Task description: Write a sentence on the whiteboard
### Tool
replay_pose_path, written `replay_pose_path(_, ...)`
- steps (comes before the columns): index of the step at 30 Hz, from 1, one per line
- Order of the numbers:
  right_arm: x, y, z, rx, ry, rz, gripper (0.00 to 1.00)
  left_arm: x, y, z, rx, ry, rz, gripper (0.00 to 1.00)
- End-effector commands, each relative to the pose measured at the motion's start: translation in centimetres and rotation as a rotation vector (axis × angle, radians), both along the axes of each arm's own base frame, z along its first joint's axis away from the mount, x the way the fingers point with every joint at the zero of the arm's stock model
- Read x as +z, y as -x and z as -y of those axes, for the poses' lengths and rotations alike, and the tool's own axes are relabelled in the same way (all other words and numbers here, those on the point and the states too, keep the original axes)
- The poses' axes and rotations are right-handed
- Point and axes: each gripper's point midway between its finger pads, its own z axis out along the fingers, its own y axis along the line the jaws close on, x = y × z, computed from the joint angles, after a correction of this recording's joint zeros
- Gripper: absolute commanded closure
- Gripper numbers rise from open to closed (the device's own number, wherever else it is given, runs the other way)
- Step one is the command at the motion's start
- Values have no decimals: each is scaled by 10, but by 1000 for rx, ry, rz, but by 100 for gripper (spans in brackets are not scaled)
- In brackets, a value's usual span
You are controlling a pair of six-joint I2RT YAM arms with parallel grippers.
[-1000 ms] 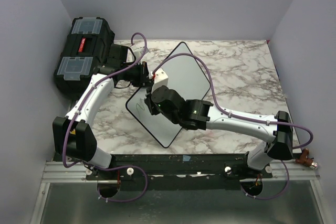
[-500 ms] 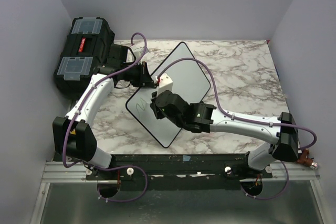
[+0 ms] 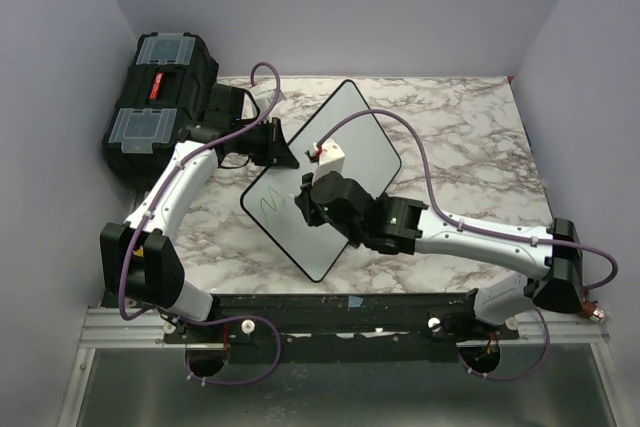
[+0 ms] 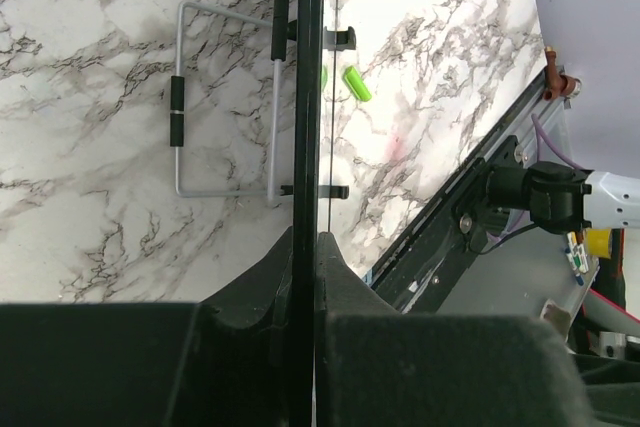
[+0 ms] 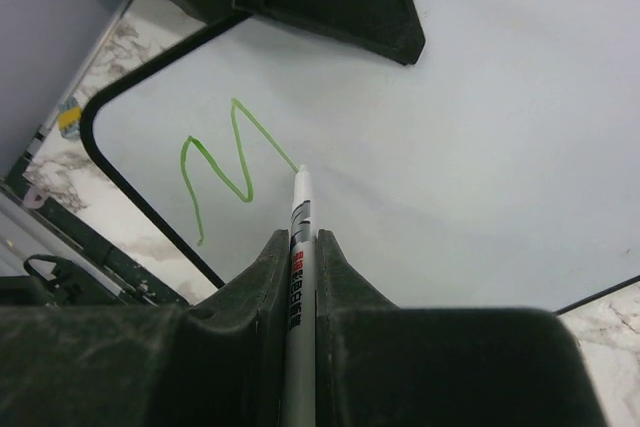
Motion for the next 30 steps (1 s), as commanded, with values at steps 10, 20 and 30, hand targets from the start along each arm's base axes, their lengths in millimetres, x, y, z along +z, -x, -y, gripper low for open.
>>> replay_pose_path(10, 40, -20, 12, -21, -142, 8, 99, 14, -19, -11, 39, -72, 153, 100)
replay_pose_path(20, 32, -24, -9, 24, -131, -2, 99, 17, -18, -9, 34, -62, 164, 100)
replay_pose_path(30, 21, -24, -14, 46, -109, -14, 99, 18, -16, -7, 25, -62, 170, 100)
